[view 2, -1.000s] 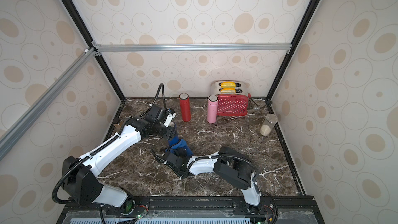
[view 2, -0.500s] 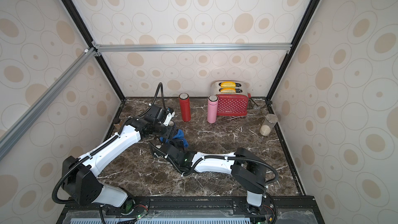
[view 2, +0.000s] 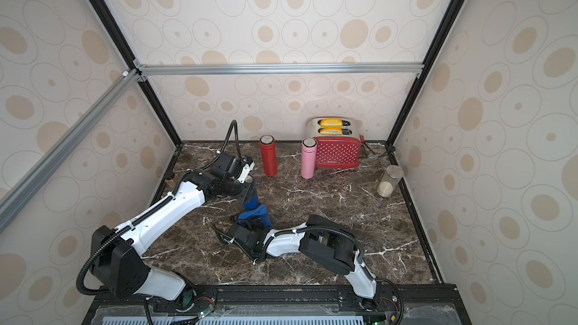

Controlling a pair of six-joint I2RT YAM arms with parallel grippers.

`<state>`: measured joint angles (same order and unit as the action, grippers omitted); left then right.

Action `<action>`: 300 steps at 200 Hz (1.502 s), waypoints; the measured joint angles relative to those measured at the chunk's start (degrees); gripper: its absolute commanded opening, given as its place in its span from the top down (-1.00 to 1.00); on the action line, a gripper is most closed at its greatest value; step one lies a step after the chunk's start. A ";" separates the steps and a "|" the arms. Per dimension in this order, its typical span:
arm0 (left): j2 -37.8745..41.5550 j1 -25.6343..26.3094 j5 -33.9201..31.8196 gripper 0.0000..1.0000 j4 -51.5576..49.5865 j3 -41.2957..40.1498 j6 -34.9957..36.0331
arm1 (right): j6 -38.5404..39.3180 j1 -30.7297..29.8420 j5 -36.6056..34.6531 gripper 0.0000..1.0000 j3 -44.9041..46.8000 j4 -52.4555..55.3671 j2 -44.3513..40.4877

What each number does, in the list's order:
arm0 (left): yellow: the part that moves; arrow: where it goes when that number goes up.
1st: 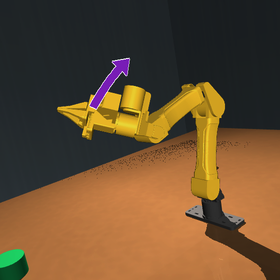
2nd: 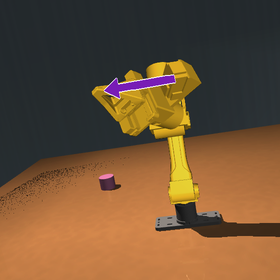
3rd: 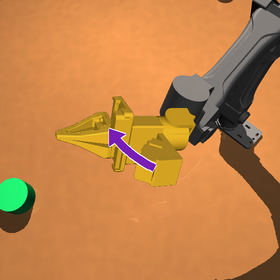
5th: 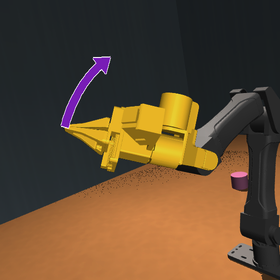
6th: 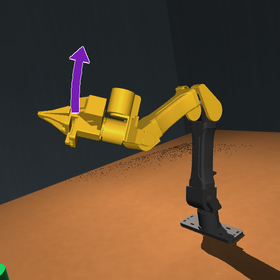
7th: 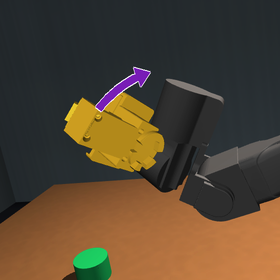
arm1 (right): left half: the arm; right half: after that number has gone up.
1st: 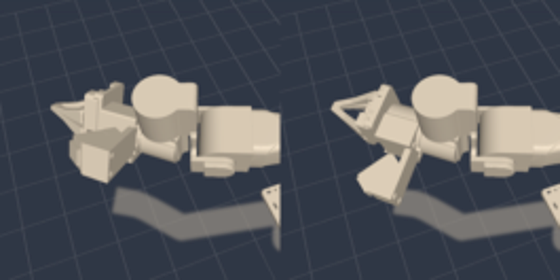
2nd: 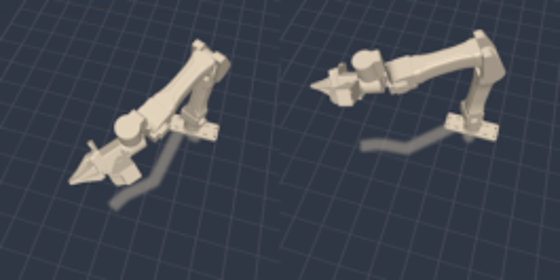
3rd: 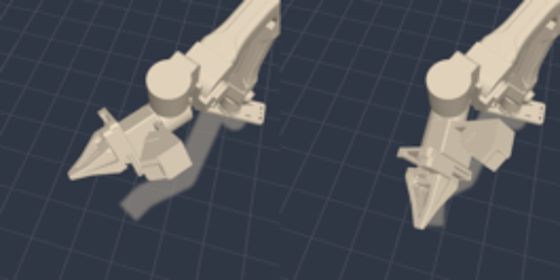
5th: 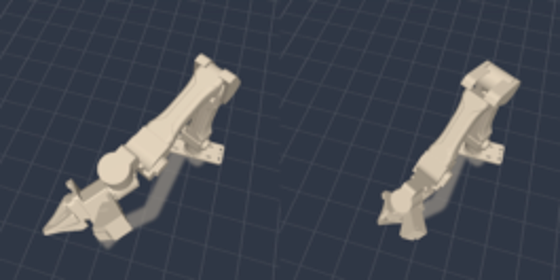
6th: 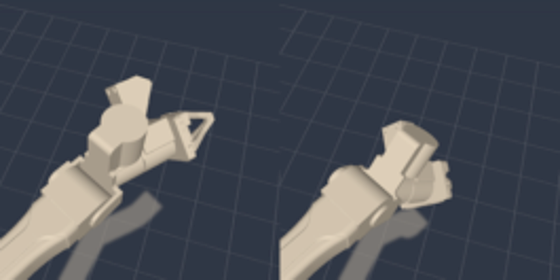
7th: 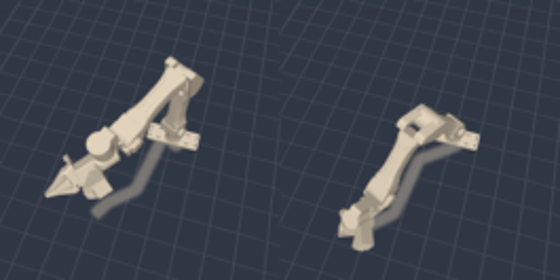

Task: Wipe the surface of the thermos
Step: Wipe the dirt from the surface of the thermos.

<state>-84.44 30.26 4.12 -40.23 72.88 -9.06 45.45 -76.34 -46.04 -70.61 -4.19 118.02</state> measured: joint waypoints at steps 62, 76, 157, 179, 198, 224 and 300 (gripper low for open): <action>-0.48 0.02 0.07 1.00 1.09 0.02 0.15 | 12.07 -0.26 -0.28 1.00 -7.37 -7.93 -0.13; -0.48 0.09 0.70 1.00 1.14 0.02 0.15 | 14.01 -0.07 -0.26 1.00 -7.85 -10.34 -0.31; -0.59 0.70 3.02 1.00 0.28 0.48 0.35 | 9.81 0.46 0.31 1.00 -4.09 -10.75 2.95; -0.94 0.72 3.26 1.00 -0.02 0.92 0.39 | 5.20 0.50 0.66 1.00 -1.44 -7.32 3.69; -1.64 0.72 3.23 1.00 -0.76 1.86 0.55 | 0.96 0.37 0.26 1.00 1.01 -5.05 3.08; -3.10 0.72 3.26 1.00 -2.34 3.82 1.40 | -6.64 -0.55 -1.31 1.00 5.14 1.46 -2.05; -6.34 -0.59 5.18 1.00 -6.58 8.37 9.75 | -41.97 -3.26 1.90 1.00 17.09 30.18 -29.99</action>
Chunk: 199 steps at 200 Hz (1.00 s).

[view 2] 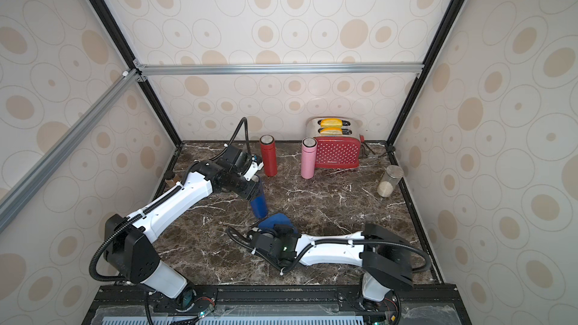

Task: Wipe the surface of the thermos
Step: Wipe the dirt from the surface of the thermos.

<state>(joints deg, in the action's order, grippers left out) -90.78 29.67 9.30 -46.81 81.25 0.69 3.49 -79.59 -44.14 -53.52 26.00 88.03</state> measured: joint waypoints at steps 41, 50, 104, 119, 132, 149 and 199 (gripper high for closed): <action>3.13 -0.61 3.78 1.00 3.15 -4.42 9.44 | -10.93 3.30 9.84 1.00 6.01 3.23 -12.92; 4.76 -0.76 5.14 1.00 4.61 -6.51 12.00 | -12.87 5.81 13.75 1.00 7.91 1.77 -16.52; 13.11 -1.38 17.07 1.00 9.94 -17.09 29.07 | -23.52 26.36 40.96 1.00 12.72 -9.79 -26.95; 13.16 -1.40 20.28 1.00 9.66 -17.46 33.42 | -25.20 29.86 48.02 1.00 10.23 -11.08 -24.92; 12.66 -1.40 22.75 1.00 9.22 -17.42 36.41 | -26.16 31.98 53.64 1.00 6.36 -11.87 -21.79; 11.91 -1.40 25.53 1.00 8.96 -17.25 39.76 | -26.99 33.55 60.13 1.00 0.13 -13.11 -16.83; 11.37 -1.40 28.57 1.00 7.82 -17.00 45.64 | -28.11 34.29 71.63 1.00 -10.27 -17.05 -6.21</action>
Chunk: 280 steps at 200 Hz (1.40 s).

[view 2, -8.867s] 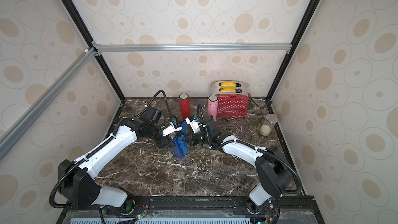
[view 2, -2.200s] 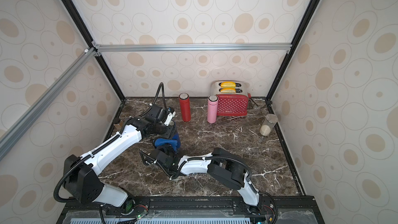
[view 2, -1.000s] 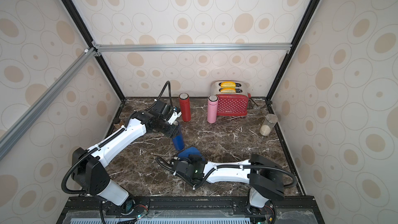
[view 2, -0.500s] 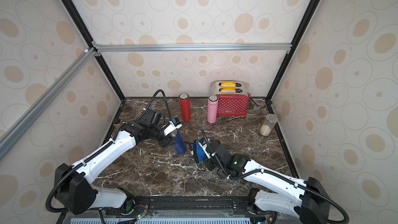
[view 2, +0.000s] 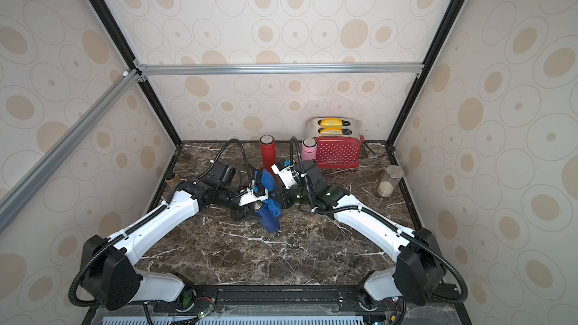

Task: Wipe the surface of the thermos
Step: Wipe the dirt from the surface of the thermos.

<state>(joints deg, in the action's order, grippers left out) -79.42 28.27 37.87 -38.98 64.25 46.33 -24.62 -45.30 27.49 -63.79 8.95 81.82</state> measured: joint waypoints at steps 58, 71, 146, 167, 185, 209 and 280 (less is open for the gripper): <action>-0.87 0.00 1.29 1.00 -3.52 1.55 4.00 | -4.13 1.18 3.02 1.00 9.81 -10.14 7.17; -1.03 0.00 1.97 1.00 -4.20 1.68 4.31 | -4.57 1.27 3.04 1.00 11.96 -11.32 9.79; -1.42 0.00 2.97 1.00 -5.29 2.23 6.47 | -2.10 2.82 9.01 1.00 9.46 -3.34 8.74; -0.39 0.37 3.02 1.00 -5.09 2.10 6.75 | -0.94 4.00 13.25 1.00 2.82 -0.52 5.62; 1.07 1.18 3.02 1.00 -4.74 1.68 7.10 | 0.02 4.22 17.25 1.00 -2.82 -0.11 5.35; 2.38 2.45 3.02 1.00 -4.68 1.42 7.32 | 0.87 4.07 20.87 1.00 -5.40 -0.85 7.54; 3.63 5.60 2.75 1.00 -4.22 -1.70 7.56 | 1.57 2.60 22.91 1.00 -0.96 -2.80 24.76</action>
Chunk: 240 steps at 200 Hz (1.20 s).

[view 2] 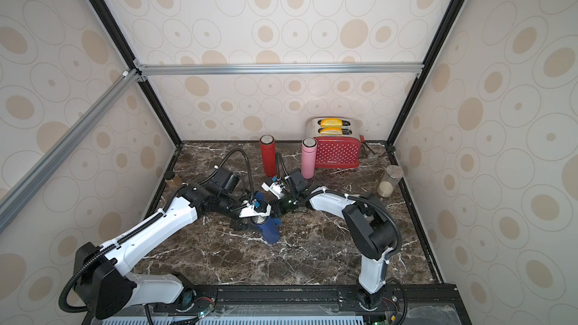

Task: Wipe the surface of the thermos
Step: Wipe the dirt from the surface of the thermos.

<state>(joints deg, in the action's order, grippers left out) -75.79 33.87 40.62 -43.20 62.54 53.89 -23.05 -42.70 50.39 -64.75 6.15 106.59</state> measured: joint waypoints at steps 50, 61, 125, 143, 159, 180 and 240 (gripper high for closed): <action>0.00 0.33 -0.28 1.00 0.59 -0.46 0.00 | 5.22 0.02 2.45 1.00 -6.08 10.12 -2.12; 0.00 0.39 -0.57 1.00 0.90 -0.46 0.00 | 6.62 0.02 3.78 1.00 -9.05 12.87 -3.78; 0.22 0.92 -1.77 1.00 0.74 -0.52 0.20 | 8.09 0.79 7.45 1.00 -10.29 12.24 -4.96; 0.22 0.92 -2.19 1.00 0.68 -0.52 0.22 | 7.61 0.33 7.13 1.00 -7.45 9.97 -0.76; 0.20 0.92 -1.95 1.00 0.24 -0.52 0.22 | 7.32 0.24 5.79 1.00 -4.90 7.58 3.39; 0.20 1.29 -1.36 1.00 -0.59 -0.52 0.13 | 7.17 0.26 2.97 1.00 -2.16 6.69 5.77; 0.20 1.29 -3.10 1.00 -0.55 -0.13 -6.05 | 7.17 0.90 -12.28 1.00 1.70 13.00 -6.27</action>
<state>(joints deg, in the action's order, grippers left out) -75.59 35.16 37.52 -43.75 62.41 47.83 -15.88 -41.80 38.11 -63.05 19.16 100.31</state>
